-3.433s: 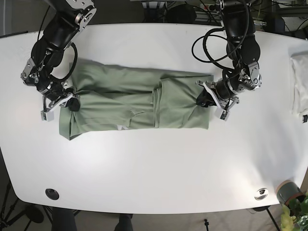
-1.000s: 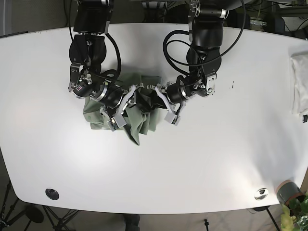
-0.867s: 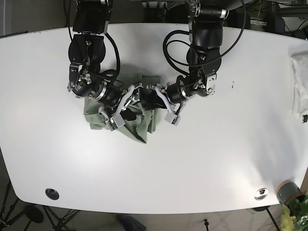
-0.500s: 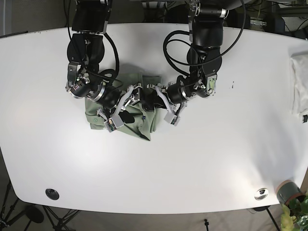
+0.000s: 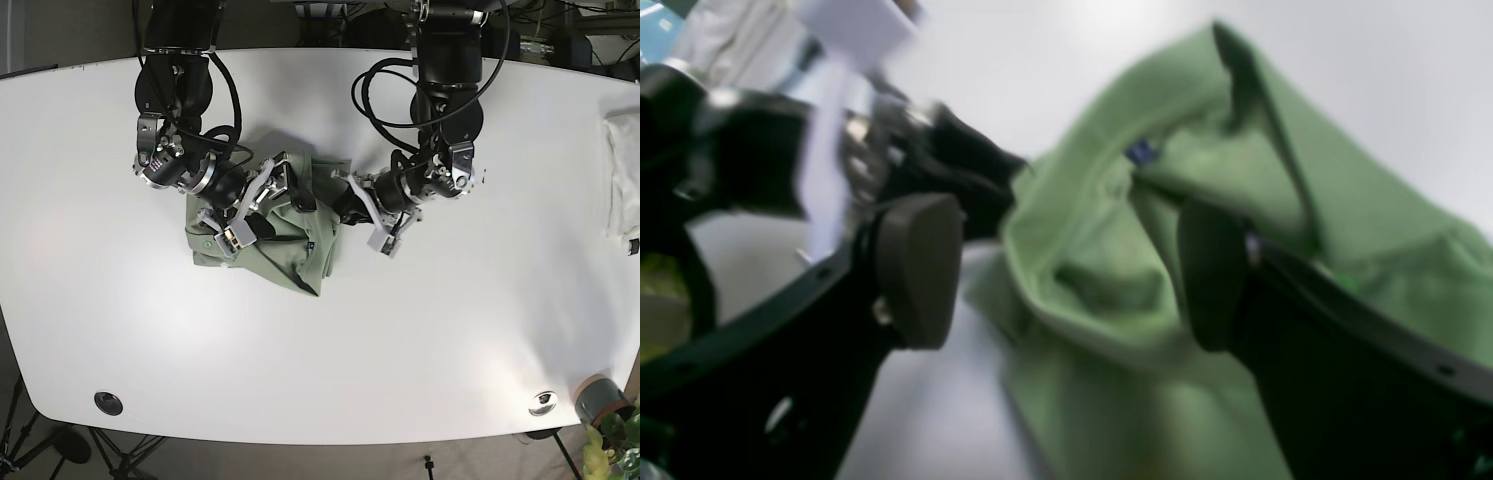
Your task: Fold the T-shirt properly
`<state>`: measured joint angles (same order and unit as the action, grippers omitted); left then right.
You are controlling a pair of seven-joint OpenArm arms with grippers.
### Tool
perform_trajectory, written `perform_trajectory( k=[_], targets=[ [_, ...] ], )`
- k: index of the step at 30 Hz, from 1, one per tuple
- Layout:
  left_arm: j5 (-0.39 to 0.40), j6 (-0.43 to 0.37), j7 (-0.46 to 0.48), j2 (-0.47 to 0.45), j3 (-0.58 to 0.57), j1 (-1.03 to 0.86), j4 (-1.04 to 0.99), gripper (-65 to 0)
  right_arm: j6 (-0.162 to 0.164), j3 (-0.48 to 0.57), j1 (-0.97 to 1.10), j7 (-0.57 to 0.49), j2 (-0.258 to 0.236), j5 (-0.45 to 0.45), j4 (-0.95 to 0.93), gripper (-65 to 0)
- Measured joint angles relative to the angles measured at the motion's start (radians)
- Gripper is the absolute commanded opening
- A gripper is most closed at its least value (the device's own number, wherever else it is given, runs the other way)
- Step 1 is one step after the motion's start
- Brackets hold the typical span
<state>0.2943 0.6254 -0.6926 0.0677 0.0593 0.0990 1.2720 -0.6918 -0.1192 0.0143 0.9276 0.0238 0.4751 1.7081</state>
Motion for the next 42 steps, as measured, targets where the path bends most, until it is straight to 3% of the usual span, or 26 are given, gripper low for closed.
perform_trajectory(
  k=[12,16,20,25,31,38,40,42],
  targets=[
    [-0.010,-0.008,-0.014,-0.106,-0.003,-0.078,0.210,-58.1,0.000,0.031,0.010,-0.002,-0.021,0.001,0.000,-17.0],
    [-0.012,-0.008,-0.018,-0.145,0.002,-0.115,0.284,-58.1,0.003,0.106,0.005,-0.003,-0.028,-0.003,0.000,-17.0],
    [-0.006,-0.004,-0.017,-0.158,0.067,-0.139,0.337,-58.1,-0.001,0.195,-0.010,-0.008,-0.055,0.001,-0.008,-17.0],
    [-0.010,-0.004,-0.018,-0.165,0.145,-0.158,0.345,-58.1,0.000,0.216,-0.043,-0.019,-0.078,-0.005,-0.061,-17.0],
    [-0.010,0.048,-0.019,-0.182,0.212,-0.190,0.344,-58.1,-0.001,0.229,-0.055,-0.083,-0.082,-0.180,-0.095,-17.0],
    [-0.009,0.071,-0.017,-0.207,0.215,-0.220,0.344,-58.2,-0.001,0.342,-0.061,-0.102,-0.077,-0.419,-0.076,-17.6],
    [-0.011,0.071,-0.018,-0.208,0.216,-0.225,0.344,-58.2,-0.002,0.352,-0.056,-0.107,-0.076,-0.449,-0.059,-21.2],
    [-0.014,0.071,-0.018,-0.208,0.217,-0.223,0.343,-58.2,-0.007,0.356,-0.053,-0.111,-0.074,-0.483,-0.052,-29.6]
  ],
)
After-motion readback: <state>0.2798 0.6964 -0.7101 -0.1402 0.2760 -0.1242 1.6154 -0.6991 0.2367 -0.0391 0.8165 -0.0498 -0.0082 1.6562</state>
